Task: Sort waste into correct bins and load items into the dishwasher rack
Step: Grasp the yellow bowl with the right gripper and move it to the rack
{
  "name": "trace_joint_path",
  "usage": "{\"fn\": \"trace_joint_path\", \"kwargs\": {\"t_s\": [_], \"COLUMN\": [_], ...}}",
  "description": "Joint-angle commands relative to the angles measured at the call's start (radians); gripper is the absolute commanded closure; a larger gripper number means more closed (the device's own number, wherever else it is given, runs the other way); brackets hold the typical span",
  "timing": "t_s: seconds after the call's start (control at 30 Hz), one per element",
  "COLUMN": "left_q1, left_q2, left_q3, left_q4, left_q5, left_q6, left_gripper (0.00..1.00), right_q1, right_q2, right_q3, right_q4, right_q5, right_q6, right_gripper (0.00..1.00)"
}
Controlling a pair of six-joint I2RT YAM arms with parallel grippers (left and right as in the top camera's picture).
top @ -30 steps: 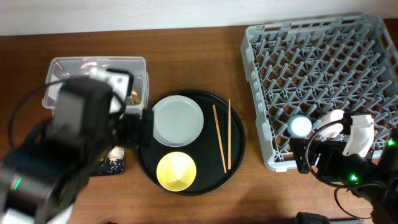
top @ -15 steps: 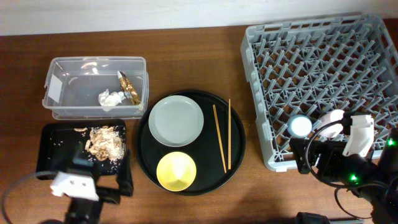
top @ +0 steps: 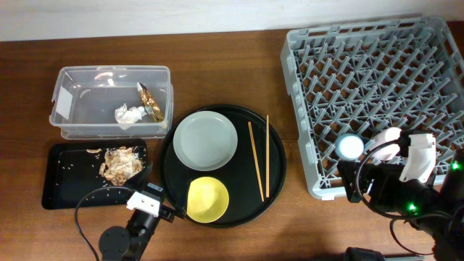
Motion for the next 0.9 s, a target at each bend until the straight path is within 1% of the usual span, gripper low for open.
{"fn": "trace_joint_path", "kwargs": {"t_s": [0.0,0.03,0.07,0.1,0.13,0.17,0.2,0.23,0.27,0.3,0.37,0.4,0.43,0.47,0.5,0.53,0.57,0.6,0.67,0.7,0.73,0.8,0.83,0.87], "left_q1": [0.003,0.003,0.003,0.003,0.003,0.003,0.003,0.003,0.003,0.003,0.003,0.003,0.003,0.003,0.003,0.003,0.003,0.003,0.003,0.003,0.003,0.003,0.003,0.003], "left_q2": [-0.001,-0.001,-0.001,-0.001,-0.001,-0.001,-0.001,-0.001,-0.001,-0.001,-0.001,-0.001,-0.001,-0.001,-0.001,-0.001,-0.001,-0.001,-0.001,-0.001,-0.001,-0.001,-0.001,-0.001], "left_q3": [-0.003,-0.003,-0.003,-0.003,-0.003,-0.003,-0.003,-0.003,-0.003,-0.003,-0.003,-0.003,-0.003,-0.003,-0.003,-0.003,-0.003,-0.003,-0.003,-0.003,-0.003,-0.003,-0.003,-0.003], "left_q4": [-0.006,-0.006,-0.006,-0.006,-0.006,-0.006,-0.005,-0.006,-0.005,-0.006,-0.006,-0.006,-0.006,-0.006,-0.006,-0.006,-0.006,-0.006,-0.006,-0.006,-0.005,-0.006,-0.006,-0.006], "left_q5": [0.018,0.018,0.018,0.018,0.018,0.018,0.018,0.018,0.018,0.018,0.018,0.018,0.018,0.018,0.018,0.018,0.018,0.018,0.018,0.018,0.018,0.018,0.018,0.018], "left_q6": [0.015,0.015,0.015,0.015,0.015,0.015,0.015,0.015,0.015,0.015,0.015,0.015,0.015,0.015,0.015,0.015,0.015,0.015,0.015,0.015,0.015,0.015,0.015,0.015], "left_gripper": [0.01,0.00,0.01,0.01,0.01,0.01,0.01,0.01,0.01,0.01,0.01,0.01,0.01,0.00,0.01,0.01,0.01,0.01,0.01,0.00,0.01,0.01,0.01,0.01], "right_q1": [0.011,0.058,0.153,0.300,0.430,0.621,0.768,0.854,0.916,0.959,0.961,0.967,0.992,1.025,1.047,1.059,1.064,1.064,1.064,1.064,1.057,1.029,1.008,0.976], "right_q2": [-0.003,0.008,0.017,0.029,0.045,0.098,0.166,0.229,0.302,0.454,0.651,0.787,0.886,0.975,1.024,1.044,1.054,1.058,1.057,1.041,0.974,0.774,0.643,0.531], "right_q3": [0.001,0.001,-0.003,-0.021,-0.037,-0.070,-0.108,-0.133,-0.151,-0.156,-0.156,-0.156,-0.156,-0.156,-0.156,-0.156,-0.156,-0.162,-0.165,-0.164,-0.157,-0.122,-0.114,-0.114], "right_q4": [0.065,0.106,0.101,0.097,0.098,0.112,0.147,0.179,0.208,0.256,0.327,0.373,0.417,0.460,0.504,0.522,0.526,0.525,0.520,0.504,0.472,0.410,0.391,0.368], "right_q5": [-0.198,-0.364,-0.324,-0.113,0.057,0.249,0.330,0.377,0.415,0.431,0.409,0.327,0.269,0.270,0.252,0.253,0.256,0.307,0.361,0.364,0.404,0.528,0.649,0.825], "right_q6": [0.054,0.053,0.058,0.132,0.201,0.317,0.375,0.420,0.469,0.542,0.555,0.518,0.472,0.476,0.475,0.475,0.476,0.509,0.528,0.528,0.528,0.489,0.470,0.472], "right_gripper": [0.01,0.06,0.02,0.02,0.03,0.03,0.03,0.03,0.03,0.05,0.14,0.16,0.18,0.24,0.26,0.31,0.43,0.69,0.81,0.94,0.96,0.96,0.96,0.96]}}
